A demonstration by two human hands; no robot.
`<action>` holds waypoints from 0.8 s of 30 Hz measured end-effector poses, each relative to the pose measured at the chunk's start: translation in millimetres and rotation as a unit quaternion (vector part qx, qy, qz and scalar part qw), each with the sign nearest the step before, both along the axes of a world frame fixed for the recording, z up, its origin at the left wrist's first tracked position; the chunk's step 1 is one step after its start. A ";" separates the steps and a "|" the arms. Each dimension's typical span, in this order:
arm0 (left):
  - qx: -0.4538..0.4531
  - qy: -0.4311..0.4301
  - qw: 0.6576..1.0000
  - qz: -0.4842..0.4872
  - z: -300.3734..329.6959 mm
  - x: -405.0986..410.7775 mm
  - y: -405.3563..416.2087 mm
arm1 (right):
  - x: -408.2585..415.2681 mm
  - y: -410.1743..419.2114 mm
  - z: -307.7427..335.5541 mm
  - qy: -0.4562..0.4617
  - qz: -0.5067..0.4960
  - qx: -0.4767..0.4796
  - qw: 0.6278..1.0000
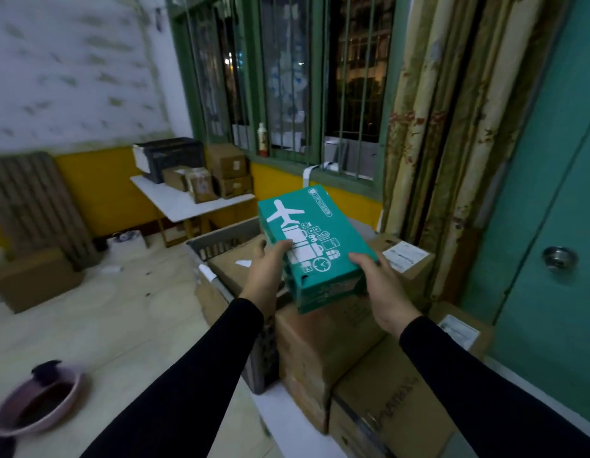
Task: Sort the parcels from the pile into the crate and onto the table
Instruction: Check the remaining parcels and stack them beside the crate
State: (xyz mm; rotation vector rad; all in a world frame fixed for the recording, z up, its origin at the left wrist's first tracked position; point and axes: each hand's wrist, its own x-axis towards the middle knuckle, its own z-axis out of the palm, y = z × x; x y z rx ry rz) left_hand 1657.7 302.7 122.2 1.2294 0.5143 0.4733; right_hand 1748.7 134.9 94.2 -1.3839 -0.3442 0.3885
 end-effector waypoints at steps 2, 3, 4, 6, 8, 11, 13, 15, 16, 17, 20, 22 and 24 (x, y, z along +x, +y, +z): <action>0.017 0.006 1.000 0.024 4.5 -0.4 22.4 | 8.3 10.1 1.6 0.031 -0.016 0.011 0.999; 0.027 0.013 0.999 0.038 7.8 1.3 38.3 | 12.4 17.6 3.5 0.043 -0.024 0.015 0.999; 0.034 0.022 0.998 0.049 11.0 4.0 53.6 | 17.5 25.5 3.5 0.050 -0.029 0.017 0.998; 0.035 0.046 0.998 0.036 14.5 14.5 84.2 | 26.8 44.4 5.8 0.055 -0.031 0.024 0.998; 0.034 0.068 0.997 0.014 13.9 25.6 106.7 | 33.5 58.3 10.1 0.049 -0.027 0.044 0.997; 0.025 0.093 0.995 -0.012 15.3 50.1 150.0 | 49.2 89.3 19.0 0.001 -0.041 0.041 0.998; 0.004 0.093 0.994 -0.052 18.2 63.4 172.3 | 58.3 106.7 21.1 -0.133 -0.077 -0.043 0.987; -0.028 0.085 0.993 -0.082 19.2 72.0 188.5 | 64.8 116.8 20.0 -0.286 -0.102 -0.150 0.941; -0.036 0.079 0.992 -0.090 18.5 77.7 196.0 | 65.8 121.1 19.9 -0.334 -0.097 -0.184 0.919; -0.042 0.073 0.992 -0.093 17.5 80.8 200.6 | 64.9 123.1 19.8 -0.367 -0.085 -0.208 0.902; -0.075 0.033 0.992 -0.100 21.6 95.2 222.2 | 68.6 135.9 21.3 -0.393 -0.069 -0.265 0.878; -0.090 0.002 0.992 -0.086 27.4 100.8 227.5 | 72.9 138.5 23.6 -0.378 -0.049 -0.318 0.868; -0.042 -0.012 0.997 -0.062 32.2 108.9 228.1 | 76.8 139.6 26.1 -0.362 -0.035 -0.366 0.857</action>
